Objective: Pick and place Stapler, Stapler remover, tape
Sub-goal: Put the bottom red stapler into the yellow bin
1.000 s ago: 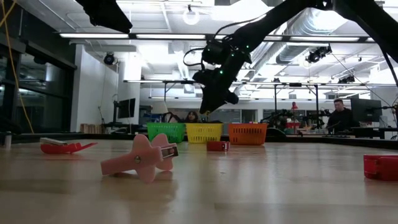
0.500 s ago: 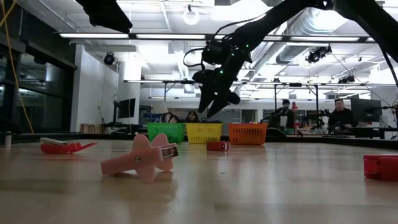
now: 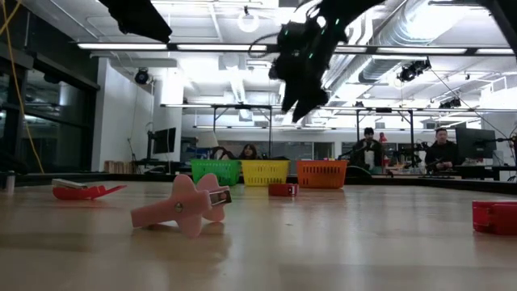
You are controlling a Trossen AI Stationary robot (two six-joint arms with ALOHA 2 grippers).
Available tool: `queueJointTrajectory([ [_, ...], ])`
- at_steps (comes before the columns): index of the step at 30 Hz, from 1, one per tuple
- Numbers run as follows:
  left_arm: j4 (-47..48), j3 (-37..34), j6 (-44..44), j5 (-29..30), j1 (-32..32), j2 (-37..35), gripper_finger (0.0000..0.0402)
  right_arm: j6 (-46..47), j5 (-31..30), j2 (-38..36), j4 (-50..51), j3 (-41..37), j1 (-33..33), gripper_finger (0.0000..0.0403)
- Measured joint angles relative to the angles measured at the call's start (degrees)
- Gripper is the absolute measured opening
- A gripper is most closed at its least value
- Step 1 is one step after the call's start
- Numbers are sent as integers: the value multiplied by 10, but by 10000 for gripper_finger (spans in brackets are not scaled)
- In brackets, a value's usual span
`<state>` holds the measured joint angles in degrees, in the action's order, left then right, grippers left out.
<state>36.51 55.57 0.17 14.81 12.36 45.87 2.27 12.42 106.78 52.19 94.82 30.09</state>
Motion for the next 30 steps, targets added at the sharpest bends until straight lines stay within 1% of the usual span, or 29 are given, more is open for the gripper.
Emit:
queueJointTrajectory([
  [5, 0, 0, 8, -9, 0, 0, 199, -8, -17, -52, 87, 0, -33, 273],
  [8, 0, 0, 12, -18, 0, 0, 199, 39, -42, -74, 133, 0, -57, 271],
  [11, 0, 0, 20, -23, 0, 0, 199, 101, -46, -85, 179, 0, -83, 271],
  [15, 0, 0, 43, -40, 0, 0, 199, 127, -60, -89, 229, 0, -136, 271],
  [19, 0, 0, 58, -51, 0, 0, 199, 136, -58, -89, 238, 0, -201, 271],
  [24, 0, 0, 60, -53, 0, 0, 199, 175, -64, -89, 237, 0, -279, 271],
  [30, 3, 0, 60, -53, 0, 0, 199, 224, -123, -88, 227, -1, -364, 271],
])
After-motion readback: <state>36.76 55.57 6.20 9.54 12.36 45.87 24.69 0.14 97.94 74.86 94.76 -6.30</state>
